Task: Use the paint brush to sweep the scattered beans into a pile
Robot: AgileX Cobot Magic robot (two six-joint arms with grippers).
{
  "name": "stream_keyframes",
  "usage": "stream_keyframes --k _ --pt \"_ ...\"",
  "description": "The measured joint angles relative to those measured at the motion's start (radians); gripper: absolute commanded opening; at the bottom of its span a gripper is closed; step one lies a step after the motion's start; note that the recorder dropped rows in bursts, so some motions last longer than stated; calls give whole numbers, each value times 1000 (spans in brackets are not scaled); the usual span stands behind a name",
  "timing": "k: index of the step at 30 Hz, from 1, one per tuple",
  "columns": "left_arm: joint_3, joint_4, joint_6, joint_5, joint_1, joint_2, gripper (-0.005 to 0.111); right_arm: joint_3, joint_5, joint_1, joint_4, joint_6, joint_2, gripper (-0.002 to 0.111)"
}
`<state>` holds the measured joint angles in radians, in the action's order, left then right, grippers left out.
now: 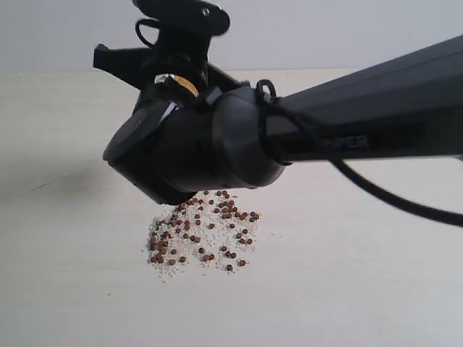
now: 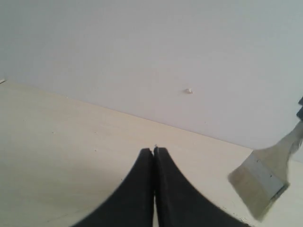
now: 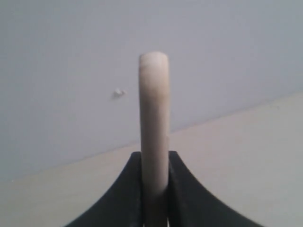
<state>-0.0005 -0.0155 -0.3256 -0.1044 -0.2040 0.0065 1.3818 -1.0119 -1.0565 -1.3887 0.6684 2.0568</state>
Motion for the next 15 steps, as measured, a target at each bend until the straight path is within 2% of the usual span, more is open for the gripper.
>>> stream_keyframes --k 4,8,11,15 --pt "0 0 0 0 0 0 0 0 95 15 186 195 -55 0" --pt "0 0 0 0 0 0 0 0 443 93 435 349 -106 0" --pt "0 0 0 0 0 0 0 0 737 174 695 352 -119 0" --pt "0 0 0 0 0 0 0 0 957 260 950 327 -118 0"
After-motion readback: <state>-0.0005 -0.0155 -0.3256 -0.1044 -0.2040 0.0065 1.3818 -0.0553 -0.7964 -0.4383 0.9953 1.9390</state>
